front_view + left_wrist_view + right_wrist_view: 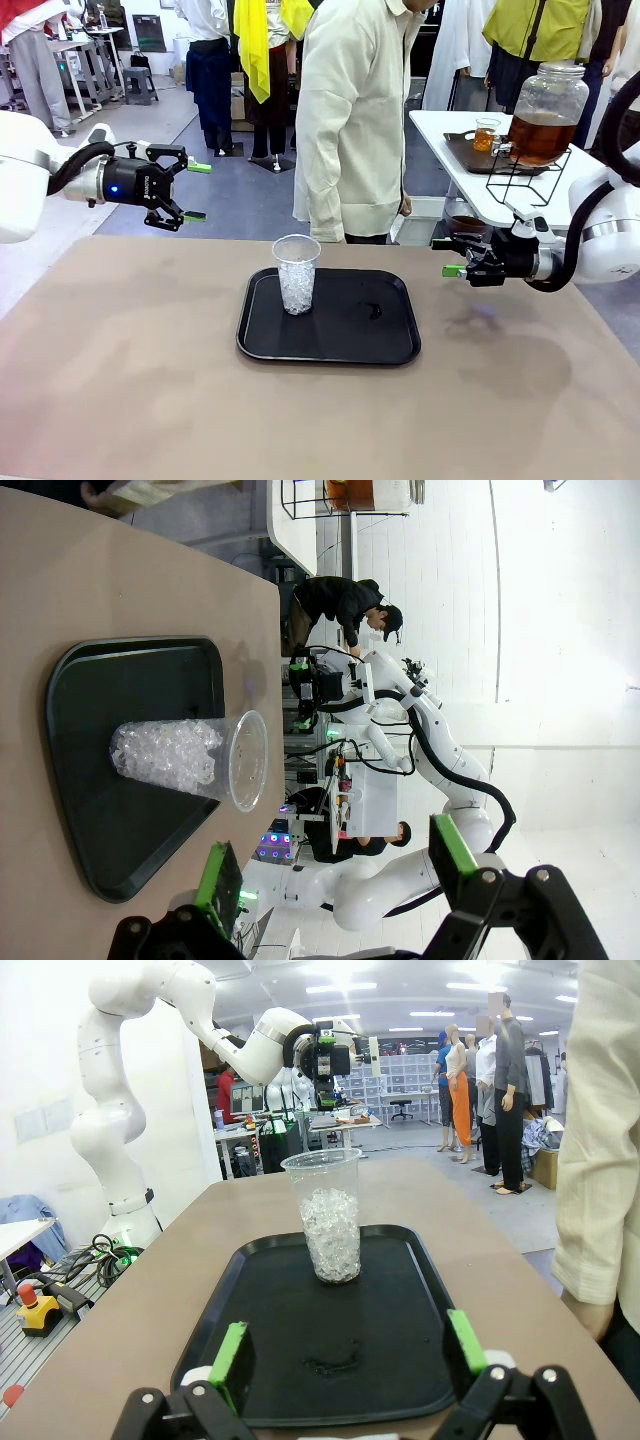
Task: Pour the drink into the iced cup.
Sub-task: Pick up the iced cup indicated by the human and present it to them.
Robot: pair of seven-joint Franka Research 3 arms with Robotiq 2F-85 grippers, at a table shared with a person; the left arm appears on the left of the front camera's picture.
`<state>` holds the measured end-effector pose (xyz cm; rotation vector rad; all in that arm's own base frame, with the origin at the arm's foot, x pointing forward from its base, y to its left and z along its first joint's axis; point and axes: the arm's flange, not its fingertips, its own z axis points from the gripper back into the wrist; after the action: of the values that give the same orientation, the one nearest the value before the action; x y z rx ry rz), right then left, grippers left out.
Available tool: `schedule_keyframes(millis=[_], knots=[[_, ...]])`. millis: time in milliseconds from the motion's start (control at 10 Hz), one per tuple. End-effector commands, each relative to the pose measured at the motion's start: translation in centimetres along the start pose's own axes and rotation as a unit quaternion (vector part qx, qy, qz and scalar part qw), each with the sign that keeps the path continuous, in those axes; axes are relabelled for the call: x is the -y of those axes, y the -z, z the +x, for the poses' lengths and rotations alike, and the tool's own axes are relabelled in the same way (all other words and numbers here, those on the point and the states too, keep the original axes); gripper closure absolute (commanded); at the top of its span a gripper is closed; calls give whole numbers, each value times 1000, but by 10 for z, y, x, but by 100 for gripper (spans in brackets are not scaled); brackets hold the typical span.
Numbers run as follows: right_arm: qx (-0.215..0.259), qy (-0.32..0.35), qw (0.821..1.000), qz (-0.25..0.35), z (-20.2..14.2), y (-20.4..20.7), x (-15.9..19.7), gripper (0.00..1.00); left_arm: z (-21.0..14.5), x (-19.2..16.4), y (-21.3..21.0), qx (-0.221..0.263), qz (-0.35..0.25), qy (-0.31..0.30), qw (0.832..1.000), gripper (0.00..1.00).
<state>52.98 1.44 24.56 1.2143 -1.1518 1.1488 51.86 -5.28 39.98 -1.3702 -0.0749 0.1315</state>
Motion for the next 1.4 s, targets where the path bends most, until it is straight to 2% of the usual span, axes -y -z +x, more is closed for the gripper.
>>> schedule_keyframes(millis=[0, 1300], knots=[[0, -1, 1000, 2, 2, 2, 0, 0, 0, 2, -1, 2, 1, -5, 1000, 0], [0, -1, 1000, 2, 2, 2, 0, 0, 0, 2, -1, 2, 1, -5, 1000, 0]])
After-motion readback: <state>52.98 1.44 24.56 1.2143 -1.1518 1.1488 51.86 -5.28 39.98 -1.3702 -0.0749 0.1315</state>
